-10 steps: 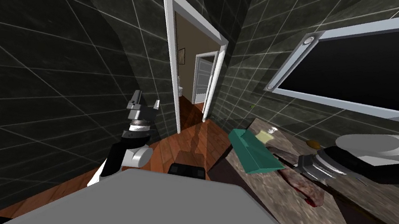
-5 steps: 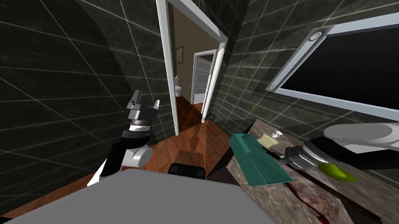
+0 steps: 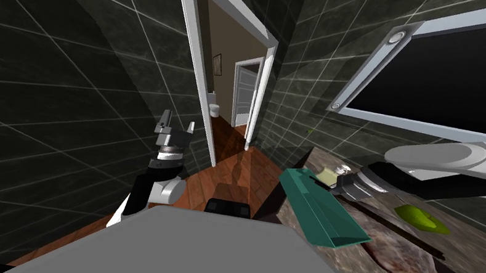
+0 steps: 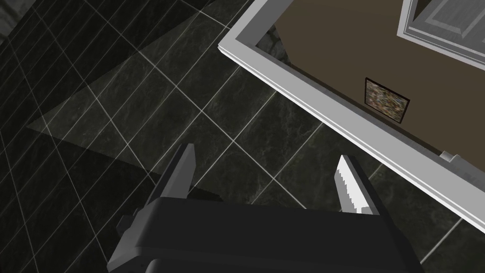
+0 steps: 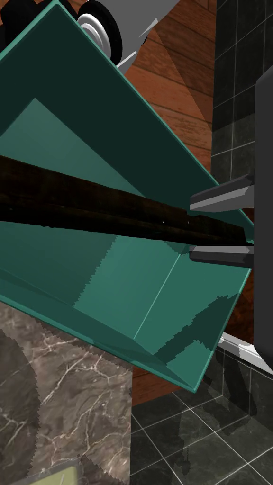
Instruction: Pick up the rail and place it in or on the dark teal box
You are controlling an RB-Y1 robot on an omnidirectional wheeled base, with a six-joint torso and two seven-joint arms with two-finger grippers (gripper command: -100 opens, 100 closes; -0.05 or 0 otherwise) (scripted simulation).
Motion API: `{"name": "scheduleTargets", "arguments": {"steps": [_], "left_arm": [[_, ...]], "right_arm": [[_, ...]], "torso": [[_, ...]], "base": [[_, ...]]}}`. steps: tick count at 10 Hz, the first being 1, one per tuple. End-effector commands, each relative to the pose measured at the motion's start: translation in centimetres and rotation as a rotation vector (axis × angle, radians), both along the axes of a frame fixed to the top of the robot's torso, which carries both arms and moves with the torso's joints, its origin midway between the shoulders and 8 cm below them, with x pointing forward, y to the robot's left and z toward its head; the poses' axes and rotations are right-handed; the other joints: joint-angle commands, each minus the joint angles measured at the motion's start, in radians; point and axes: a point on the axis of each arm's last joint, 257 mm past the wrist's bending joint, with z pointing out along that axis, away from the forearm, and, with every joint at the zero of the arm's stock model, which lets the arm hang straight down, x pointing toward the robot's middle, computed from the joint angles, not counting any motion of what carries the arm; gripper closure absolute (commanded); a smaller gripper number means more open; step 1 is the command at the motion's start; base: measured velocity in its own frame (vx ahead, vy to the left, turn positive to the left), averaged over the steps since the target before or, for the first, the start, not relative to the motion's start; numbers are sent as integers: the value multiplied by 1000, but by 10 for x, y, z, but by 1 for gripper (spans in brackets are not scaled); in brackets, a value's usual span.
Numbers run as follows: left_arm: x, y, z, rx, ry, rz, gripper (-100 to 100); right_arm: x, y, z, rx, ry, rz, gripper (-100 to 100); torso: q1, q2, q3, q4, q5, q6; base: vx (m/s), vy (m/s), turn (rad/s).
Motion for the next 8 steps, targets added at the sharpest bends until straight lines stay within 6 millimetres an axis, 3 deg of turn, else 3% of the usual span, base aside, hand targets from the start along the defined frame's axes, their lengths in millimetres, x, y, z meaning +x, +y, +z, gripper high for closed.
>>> {"name": "scheduleTargets", "arguments": {"steps": [1, 2, 3, 4, 8], "left_arm": [[0, 0, 0, 0, 0, 0, 0], [0, 0, 0, 0, 0, 0, 0], [0, 0, 0, 0, 0, 0, 0], [0, 0, 0, 0, 0, 0, 0], [0, 0, 0, 0, 0, 0, 0]], "right_arm": [[2, 21, 2, 37, 3, 14, 100], [2, 29, 3, 50, 4, 19, 100], [2, 21, 2, 39, 2, 15, 100], [3, 23, 2, 41, 2, 16, -100], [3, 23, 2, 41, 2, 16, -100]], "torso": [[0, 0, 0, 0, 0, 0], [0, -2, -1, 0, 0, 0], [-1, -2, -1, -1, 0, 0], [-1, 0, 0, 0, 0, 0], [-1, 5, 3, 1, 0, 0]], "base": [[101, -23, -37], [102, -22, -15], [39, -5, 8], [8, 0, 3], [0, 0, 0]]}}
